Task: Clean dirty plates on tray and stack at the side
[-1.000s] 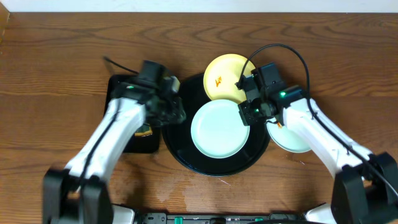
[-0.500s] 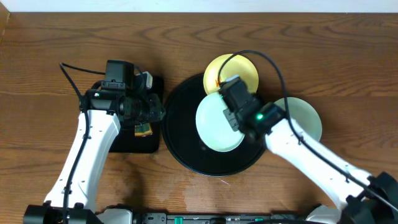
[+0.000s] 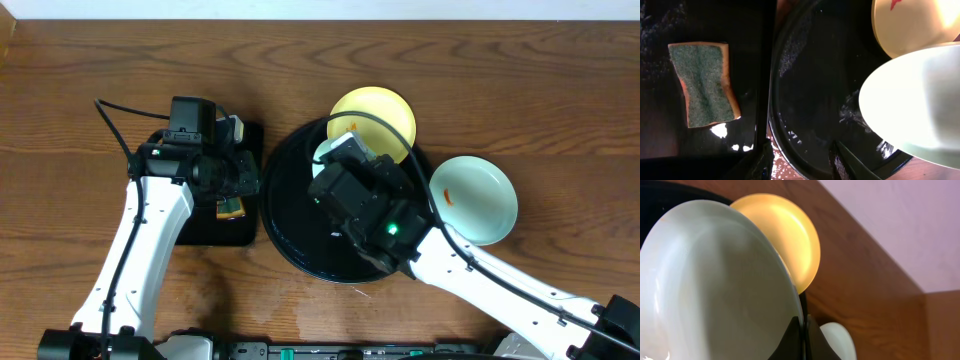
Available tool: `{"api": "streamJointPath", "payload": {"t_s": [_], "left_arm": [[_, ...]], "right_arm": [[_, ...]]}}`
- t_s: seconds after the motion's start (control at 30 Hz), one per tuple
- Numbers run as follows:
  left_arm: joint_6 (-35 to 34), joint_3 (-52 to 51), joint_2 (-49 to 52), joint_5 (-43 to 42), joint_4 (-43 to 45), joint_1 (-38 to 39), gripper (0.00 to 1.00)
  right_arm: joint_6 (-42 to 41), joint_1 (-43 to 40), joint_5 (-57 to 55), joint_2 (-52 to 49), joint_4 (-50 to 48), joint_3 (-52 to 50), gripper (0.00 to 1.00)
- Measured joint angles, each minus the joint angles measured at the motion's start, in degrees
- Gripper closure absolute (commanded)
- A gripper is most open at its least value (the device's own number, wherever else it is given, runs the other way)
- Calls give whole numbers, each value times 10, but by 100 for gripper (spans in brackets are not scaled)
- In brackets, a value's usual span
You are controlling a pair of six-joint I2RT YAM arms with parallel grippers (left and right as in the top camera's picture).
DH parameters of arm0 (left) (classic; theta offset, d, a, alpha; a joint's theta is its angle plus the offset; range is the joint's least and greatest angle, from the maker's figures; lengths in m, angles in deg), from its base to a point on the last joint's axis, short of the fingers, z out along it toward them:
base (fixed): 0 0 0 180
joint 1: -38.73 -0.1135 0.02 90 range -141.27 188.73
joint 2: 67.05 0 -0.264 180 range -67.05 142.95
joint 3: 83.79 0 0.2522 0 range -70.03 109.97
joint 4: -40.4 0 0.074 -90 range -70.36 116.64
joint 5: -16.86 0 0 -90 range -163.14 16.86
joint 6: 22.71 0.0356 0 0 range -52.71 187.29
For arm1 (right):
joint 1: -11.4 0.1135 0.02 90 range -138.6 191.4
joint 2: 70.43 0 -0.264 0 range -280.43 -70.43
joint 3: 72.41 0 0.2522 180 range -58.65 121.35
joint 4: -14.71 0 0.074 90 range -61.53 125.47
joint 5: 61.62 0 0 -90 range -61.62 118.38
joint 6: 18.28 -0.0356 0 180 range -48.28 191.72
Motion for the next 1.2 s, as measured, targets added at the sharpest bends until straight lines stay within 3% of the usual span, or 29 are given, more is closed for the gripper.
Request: {"api": "streamJointPath", "payload": {"t_s": [0.37, 1.2], "left_arm": [[0, 0, 0, 0, 0, 0, 60], [0, 0, 0, 0, 0, 0, 55]], "right_arm": [[42, 16, -71, 0, -19, 0, 99], [74, 16, -80, 0, -34, 0, 99]]}}
